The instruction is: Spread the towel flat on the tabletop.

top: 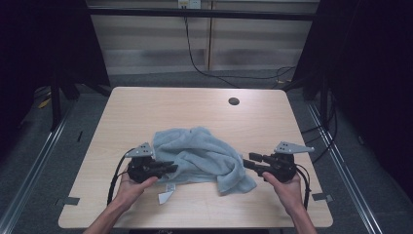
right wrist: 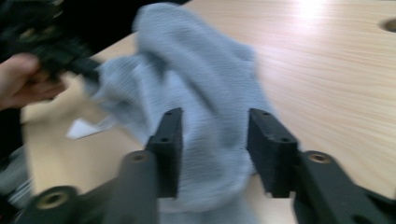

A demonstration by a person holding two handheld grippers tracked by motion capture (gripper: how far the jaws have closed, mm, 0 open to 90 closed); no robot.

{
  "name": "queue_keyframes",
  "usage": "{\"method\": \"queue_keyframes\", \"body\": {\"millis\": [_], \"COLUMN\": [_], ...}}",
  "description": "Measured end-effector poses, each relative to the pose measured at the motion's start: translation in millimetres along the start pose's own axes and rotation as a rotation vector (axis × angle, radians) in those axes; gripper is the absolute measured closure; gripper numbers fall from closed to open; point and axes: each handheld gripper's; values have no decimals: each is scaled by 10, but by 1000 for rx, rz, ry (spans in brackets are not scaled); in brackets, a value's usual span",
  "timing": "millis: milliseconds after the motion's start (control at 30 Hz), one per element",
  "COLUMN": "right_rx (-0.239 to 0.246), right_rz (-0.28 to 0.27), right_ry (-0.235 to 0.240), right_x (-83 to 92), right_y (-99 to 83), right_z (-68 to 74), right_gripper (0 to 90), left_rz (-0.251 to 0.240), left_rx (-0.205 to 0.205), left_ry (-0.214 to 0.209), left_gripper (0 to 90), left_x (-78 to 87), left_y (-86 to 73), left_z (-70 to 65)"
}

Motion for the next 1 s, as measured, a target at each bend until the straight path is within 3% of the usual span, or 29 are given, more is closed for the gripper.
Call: {"method": "queue_keyframes", "body": {"millis": [133,233,367,433,533,600,667,733,767,800,833,867,900,1000], "right_rx": [60,77,112,115,129,146,198,193,218,218,209,209,188,160], "right_rz": [52,88,204,216,261,279,299,300,302,302,303,303,303,299], "right_ry": [87,143,136,128,99,86,35,33,4,4,-8,-8,-11,-2], "right_x": [-170,-384,-650,-674,-759,-788,-847,-852,-854,-854,-843,-843,-831,-829], "right_y": [-4,-32,-138,-159,-262,-288,-330,-327,-329,-329,-325,-325,-325,-329], "right_z": [237,335,338,323,292,303,341,341,336,336,312,312,282,265], "right_gripper": [686,723,637,612,492,476,457,474,580,580,709,709,808,838], "left_rz": [-50,-50,-48,-42,-26,-19,2,18,47,47,65,65,77,98], "left_rx": [18,25,45,41,53,56,59,46,44,44,42,42,12,-23], "left_ry": [25,42,78,89,113,112,121,135,153,153,141,141,128,114], "left_gripper": [803,802,799,793,783,779,762,707,645,587,533,485,442,346], "left_x": [36,37,38,32,4,-3,-32,-49,-71,-71,-68,-68,-39,-10], "left_y": [99,100,70,61,24,15,-15,-33,-49,-49,-69,-69,-109,-147], "left_z": [45,68,161,177,263,277,287,284,281,281,271,271,221,154]}}
Point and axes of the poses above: each handheld gripper's, and its own axes: x roughly backward along the jaws, y roughly out of its top, z roughly to its left, and after that the axes turned 8 degrees about x, right-handed
